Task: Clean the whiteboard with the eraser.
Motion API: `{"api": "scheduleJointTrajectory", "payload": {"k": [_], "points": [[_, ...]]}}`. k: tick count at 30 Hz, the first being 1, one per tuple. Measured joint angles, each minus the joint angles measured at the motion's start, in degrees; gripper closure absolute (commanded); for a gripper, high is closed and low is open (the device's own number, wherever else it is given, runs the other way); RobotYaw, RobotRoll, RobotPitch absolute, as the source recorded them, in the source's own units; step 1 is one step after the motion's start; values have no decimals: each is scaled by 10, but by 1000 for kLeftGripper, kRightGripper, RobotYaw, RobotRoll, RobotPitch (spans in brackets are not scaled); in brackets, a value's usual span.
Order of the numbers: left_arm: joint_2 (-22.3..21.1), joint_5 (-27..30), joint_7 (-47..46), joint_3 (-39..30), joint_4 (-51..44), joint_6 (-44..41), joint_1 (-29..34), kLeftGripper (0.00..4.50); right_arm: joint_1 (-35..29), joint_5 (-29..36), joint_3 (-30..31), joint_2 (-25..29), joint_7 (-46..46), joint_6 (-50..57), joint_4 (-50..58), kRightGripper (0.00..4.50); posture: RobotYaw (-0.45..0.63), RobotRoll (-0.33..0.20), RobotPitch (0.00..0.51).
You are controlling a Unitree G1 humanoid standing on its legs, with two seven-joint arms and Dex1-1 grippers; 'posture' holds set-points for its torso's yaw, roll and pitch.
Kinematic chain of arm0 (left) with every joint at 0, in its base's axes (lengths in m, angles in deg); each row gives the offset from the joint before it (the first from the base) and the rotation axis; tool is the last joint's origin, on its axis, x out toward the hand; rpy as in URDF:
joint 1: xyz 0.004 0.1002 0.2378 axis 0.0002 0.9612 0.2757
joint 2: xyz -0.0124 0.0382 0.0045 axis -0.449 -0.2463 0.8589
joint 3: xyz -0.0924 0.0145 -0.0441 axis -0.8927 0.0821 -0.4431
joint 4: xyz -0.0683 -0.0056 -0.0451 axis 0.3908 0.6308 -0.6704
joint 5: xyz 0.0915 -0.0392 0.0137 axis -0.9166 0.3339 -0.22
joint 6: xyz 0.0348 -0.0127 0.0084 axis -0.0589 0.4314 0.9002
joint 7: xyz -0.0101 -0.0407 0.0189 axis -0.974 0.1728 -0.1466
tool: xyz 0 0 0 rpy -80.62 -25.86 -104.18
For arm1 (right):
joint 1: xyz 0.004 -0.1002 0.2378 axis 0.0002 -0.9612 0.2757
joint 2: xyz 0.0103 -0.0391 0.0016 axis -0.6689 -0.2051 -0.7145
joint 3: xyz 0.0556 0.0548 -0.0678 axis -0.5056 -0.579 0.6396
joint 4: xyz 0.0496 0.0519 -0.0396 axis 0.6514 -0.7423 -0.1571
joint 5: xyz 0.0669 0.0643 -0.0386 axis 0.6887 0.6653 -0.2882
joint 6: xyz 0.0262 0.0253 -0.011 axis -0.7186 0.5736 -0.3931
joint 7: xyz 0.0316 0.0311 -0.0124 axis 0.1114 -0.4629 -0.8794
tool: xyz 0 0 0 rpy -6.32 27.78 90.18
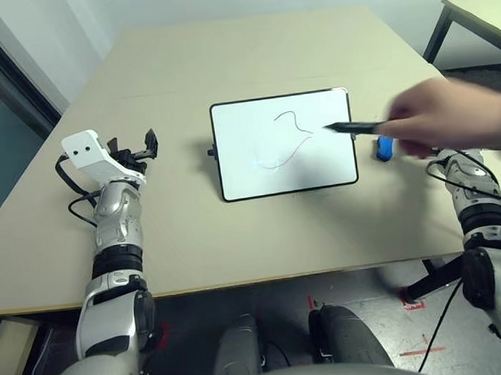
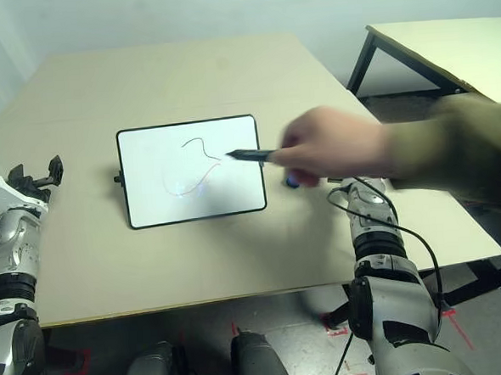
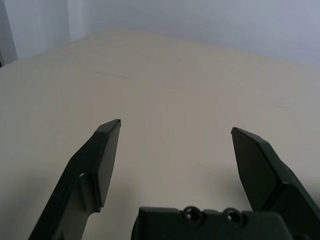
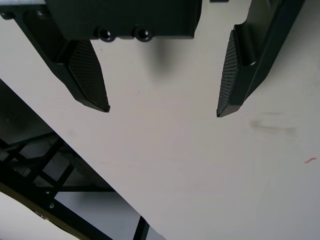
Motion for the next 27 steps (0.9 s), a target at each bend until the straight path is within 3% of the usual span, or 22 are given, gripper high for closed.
{"api": "scheduleJointTrajectory", "payload": {"k": [8,18,24,27], "points": [[-2,0,9,3,1,-3,-12,0,0,21,-4,-4,-11,57,47,38,-100,0,79],[-53,37,177,64,-123,-164,-64,0,1,80,15,-50,-30,404,307,38,-120,0,74],[-71,66,309,129,-206,-294,-93,0,1,74,37,-56,-42,458,315,38,-107,0,66],[-70,65,345,157,-210,-316,-103,0,7,63,42,-57,-45,451,278,38,-105,0,63]]}}
